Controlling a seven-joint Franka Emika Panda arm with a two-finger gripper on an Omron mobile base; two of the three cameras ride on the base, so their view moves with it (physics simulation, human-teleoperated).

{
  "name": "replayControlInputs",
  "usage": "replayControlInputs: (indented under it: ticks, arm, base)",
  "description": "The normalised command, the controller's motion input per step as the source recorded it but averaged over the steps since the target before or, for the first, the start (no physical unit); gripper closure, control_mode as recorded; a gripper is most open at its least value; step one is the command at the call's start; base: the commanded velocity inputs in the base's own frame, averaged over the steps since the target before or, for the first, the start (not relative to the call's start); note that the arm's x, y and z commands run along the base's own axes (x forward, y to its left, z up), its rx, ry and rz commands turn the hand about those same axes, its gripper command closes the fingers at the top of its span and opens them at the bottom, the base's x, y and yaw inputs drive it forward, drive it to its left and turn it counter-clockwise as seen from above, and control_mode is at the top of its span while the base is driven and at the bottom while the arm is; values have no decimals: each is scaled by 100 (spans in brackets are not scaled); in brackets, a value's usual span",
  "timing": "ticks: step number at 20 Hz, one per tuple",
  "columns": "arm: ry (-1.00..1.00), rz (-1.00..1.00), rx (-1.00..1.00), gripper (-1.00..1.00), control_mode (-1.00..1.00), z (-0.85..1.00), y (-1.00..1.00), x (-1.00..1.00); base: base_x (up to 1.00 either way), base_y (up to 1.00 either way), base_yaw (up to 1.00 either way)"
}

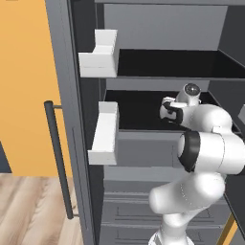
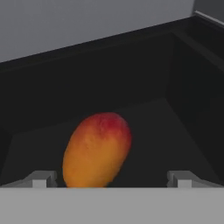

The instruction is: Retrieve the kiwi and mango from the fridge and place them into the bowl on the dining table.

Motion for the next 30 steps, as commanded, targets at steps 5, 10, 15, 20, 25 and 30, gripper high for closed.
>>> replayControlInputs:
  ticks: [5,10,15,20,25,30]
  arm:
    - [0,0,0,-100,-100,-39,0,29]
    - [0,0,0,-100,-100,-21,0,45]
    - [0,0,0,-100,-100,-15,0,36]
    - [0,-1,0,100,-100,-53,0,-2]
    - [0,-7,0,100,-100,-98,0,-36]
    - [-2,-8,0,100,-100,-55,0,-8]
  base:
    - [0,0,0]
    - [0,0,0]
    - [0,0,0]
    - [0,0,0]
    - [0,0,0]
    - [0,0,0]
